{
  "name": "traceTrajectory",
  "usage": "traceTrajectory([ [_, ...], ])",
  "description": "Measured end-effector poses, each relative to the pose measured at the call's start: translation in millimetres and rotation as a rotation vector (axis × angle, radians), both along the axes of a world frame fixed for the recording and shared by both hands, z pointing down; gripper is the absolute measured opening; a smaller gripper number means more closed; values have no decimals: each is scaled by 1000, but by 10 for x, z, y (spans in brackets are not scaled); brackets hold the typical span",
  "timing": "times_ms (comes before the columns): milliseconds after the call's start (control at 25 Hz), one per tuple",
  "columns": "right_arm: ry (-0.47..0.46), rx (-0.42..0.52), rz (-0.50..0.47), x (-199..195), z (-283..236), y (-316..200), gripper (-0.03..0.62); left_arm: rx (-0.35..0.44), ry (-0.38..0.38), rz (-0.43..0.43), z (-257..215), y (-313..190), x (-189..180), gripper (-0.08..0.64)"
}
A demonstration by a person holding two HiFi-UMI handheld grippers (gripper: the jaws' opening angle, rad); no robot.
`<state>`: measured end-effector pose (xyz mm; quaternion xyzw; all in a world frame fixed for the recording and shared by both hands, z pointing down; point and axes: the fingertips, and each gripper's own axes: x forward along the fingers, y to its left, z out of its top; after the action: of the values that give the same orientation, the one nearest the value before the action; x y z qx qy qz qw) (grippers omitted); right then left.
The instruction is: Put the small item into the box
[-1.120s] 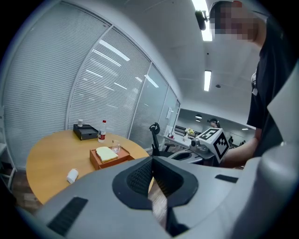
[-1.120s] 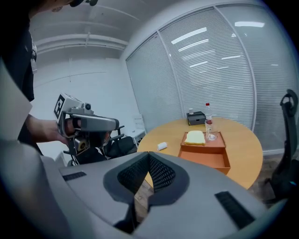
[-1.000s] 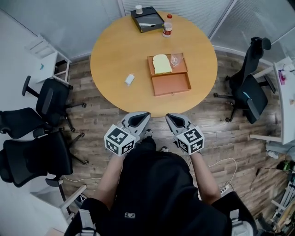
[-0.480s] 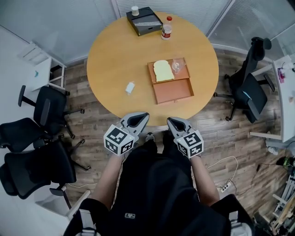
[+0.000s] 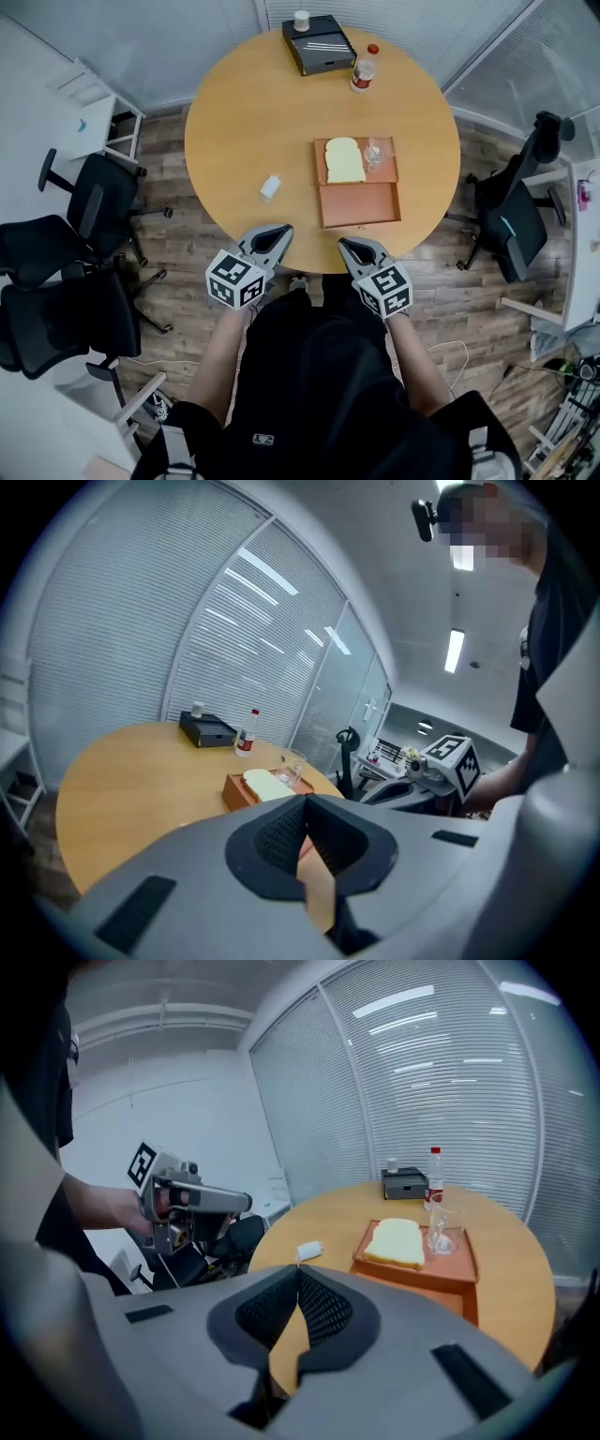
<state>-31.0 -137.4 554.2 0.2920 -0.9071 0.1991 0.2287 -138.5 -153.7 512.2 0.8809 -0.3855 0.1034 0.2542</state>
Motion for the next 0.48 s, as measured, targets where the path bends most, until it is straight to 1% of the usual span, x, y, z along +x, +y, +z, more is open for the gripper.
traceTrajectory([
  [160,15,10,-56,37,-9,-270,5,-30,-26,-99,216,-144,-191,6],
  [240,34,17,-76,64,19,-398,5,-51,-15,-139,321,-217,-260,6],
  [320,51,24,-95,80,46,-502,5,-73,-16,-160,440,-273,-315,6],
  [400,63,26,-109,99,72,-577,5,-93,-42,-168,570,-317,-359,6],
  [480,56,12,-109,125,92,-632,5,-108,-70,-171,696,-365,-391,6],
])
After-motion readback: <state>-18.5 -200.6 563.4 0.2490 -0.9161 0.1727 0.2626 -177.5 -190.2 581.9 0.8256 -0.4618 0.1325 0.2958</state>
